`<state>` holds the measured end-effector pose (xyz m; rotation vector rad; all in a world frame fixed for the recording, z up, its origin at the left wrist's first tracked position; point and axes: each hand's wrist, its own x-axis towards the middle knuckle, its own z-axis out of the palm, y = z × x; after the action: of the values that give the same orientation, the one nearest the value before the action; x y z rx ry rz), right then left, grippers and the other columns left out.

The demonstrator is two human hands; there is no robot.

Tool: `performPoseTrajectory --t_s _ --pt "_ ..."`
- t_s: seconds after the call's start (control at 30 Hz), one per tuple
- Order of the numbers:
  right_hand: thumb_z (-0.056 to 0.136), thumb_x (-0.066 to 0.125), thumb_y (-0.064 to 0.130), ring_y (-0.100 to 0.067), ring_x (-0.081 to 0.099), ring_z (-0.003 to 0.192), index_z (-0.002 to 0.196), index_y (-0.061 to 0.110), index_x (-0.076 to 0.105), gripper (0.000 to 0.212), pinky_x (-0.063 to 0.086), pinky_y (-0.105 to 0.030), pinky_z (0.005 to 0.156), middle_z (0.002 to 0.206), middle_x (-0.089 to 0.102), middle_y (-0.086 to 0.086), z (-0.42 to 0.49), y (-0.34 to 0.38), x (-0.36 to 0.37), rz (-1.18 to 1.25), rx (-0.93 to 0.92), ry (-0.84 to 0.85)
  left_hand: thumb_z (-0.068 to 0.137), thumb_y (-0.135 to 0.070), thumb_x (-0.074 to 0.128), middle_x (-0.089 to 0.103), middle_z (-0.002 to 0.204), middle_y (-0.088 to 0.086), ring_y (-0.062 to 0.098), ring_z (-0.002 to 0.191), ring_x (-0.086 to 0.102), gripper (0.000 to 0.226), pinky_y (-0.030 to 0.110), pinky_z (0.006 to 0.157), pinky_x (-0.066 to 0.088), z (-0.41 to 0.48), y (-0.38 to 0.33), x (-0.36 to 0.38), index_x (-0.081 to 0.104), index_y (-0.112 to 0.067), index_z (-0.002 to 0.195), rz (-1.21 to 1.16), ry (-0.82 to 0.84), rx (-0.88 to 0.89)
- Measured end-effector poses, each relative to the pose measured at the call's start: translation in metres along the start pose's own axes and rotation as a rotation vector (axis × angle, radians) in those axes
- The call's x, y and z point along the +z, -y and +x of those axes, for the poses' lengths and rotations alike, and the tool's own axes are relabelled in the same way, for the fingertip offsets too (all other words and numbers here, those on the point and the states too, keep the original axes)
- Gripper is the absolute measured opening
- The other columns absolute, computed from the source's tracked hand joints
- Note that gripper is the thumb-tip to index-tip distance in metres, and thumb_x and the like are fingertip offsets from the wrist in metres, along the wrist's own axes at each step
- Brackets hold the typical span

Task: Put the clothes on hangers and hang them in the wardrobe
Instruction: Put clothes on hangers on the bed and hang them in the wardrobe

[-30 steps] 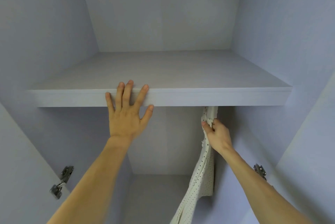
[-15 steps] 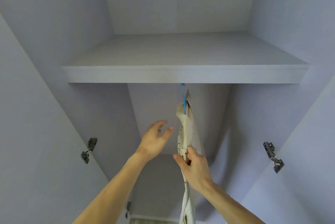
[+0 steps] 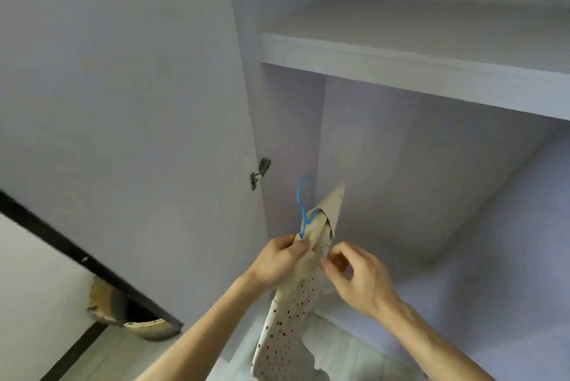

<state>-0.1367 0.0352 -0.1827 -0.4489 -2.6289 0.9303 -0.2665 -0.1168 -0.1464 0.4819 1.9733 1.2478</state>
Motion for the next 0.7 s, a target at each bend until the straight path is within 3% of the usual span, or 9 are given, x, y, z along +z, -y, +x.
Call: performPoseTrajectory --t_s 0.1,0.17,0.27,0.4,0.5,0.6,0.7 --pt "0.088 0.053 0.058 -0.003 0.056 0.097 0.103 0.032 0.061 0.031 0.044 -0.020 0.083 0.103 0.058 0.023 0.028 0.012 0.023 0.002 -0.170 -0.046 0.100 -0.042 0.052 0.057 0.073 -0.008 0.010 0.068 0.051 0.039 0.026 0.067 0.041 -0.041 0.042 -0.023 0.065 -0.010 0.083 -0.034 -0.111 -0.061" --pt "0.088 0.056 0.054 -0.013 0.053 0.108 0.112 0.021 0.065 0.041 0.034 -0.017 0.097 0.117 0.060 0.009 0.043 0.028 0.052 -0.023 -0.351 -0.006 0.100 -0.043 0.051 0.050 0.065 -0.014 0.008 0.063 0.045 0.036 0.024 0.061 0.036 -0.070 0.066 -0.032 0.057 -0.021 0.071 -0.035 -0.211 -0.102" --pt "0.091 0.053 0.056 -0.021 0.058 0.101 0.095 0.023 0.072 0.038 0.039 -0.030 0.091 0.110 0.065 0.001 0.050 0.053 0.107 -0.035 -0.565 0.130 0.094 -0.053 0.049 0.051 0.065 -0.016 0.006 0.063 0.045 0.039 0.025 0.061 0.037 -0.115 0.093 -0.040 0.058 -0.020 0.073 -0.063 -0.380 -0.178" --pt "0.098 0.033 0.064 -0.020 0.056 0.072 0.077 0.027 0.060 0.050 0.043 -0.038 0.070 0.072 0.054 0.012 0.031 0.098 0.158 0.063 -0.794 0.435 0.096 -0.047 0.051 0.047 0.069 -0.011 0.005 0.064 0.042 0.036 0.026 0.061 0.034 -0.190 0.119 -0.033 0.056 -0.019 0.073 -0.160 -0.649 -0.267" --pt "0.097 0.035 0.061 -0.015 0.056 0.077 0.085 0.029 0.062 0.043 0.044 -0.038 0.076 0.080 0.059 0.014 0.003 0.132 0.181 0.153 -1.041 0.720 0.099 -0.040 0.054 0.046 0.068 -0.011 0.003 0.062 0.041 0.034 0.018 0.055 0.032 -0.259 0.135 0.002 0.054 -0.023 0.069 -0.319 -0.906 -0.372" --pt "0.095 0.039 0.062 -0.017 0.060 0.085 0.092 0.030 0.065 0.042 0.045 -0.041 0.082 0.090 0.063 0.014 -0.020 0.144 0.196 0.188 -1.130 0.838 0.098 -0.032 0.057 0.040 0.058 -0.013 -0.001 0.054 0.036 0.041 0.017 0.052 0.028 -0.303 0.146 0.038 0.048 -0.024 0.059 -0.448 -1.041 -0.427" --pt "0.093 0.043 0.059 -0.020 0.060 0.092 0.098 0.029 0.066 0.038 0.045 -0.044 0.086 0.094 0.060 0.016 -0.058 0.166 0.201 0.208 -1.301 0.919 0.089 -0.043 0.063 0.042 0.059 -0.016 0.001 0.058 0.039 0.038 0.020 0.058 0.029 -0.359 0.145 0.087 0.051 -0.025 0.057 -0.577 -1.240 -0.497"
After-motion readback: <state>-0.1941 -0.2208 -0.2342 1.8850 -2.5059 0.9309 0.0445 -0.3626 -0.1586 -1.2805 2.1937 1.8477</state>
